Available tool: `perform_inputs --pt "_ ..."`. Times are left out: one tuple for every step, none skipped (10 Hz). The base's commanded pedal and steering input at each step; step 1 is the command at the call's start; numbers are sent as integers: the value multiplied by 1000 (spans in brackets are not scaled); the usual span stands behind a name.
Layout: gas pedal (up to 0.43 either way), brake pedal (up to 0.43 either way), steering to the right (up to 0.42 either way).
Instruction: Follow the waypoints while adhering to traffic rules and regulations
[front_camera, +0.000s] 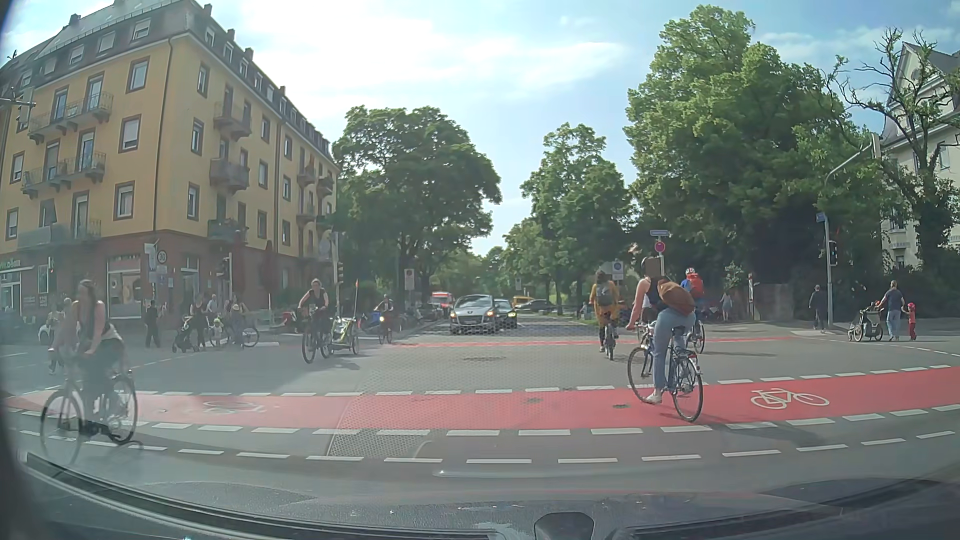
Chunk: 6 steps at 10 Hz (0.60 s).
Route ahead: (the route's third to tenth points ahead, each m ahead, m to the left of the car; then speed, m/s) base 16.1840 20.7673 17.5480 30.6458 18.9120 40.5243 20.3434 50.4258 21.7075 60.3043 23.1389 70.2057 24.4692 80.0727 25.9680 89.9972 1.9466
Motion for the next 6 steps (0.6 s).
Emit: perform_inputs --pt "0 67 -23" --pt "0 67 -22" --pt "0 67 -22" --pt "0 67 -23" --pt "0 67 -23" --pt "0 67 -23"
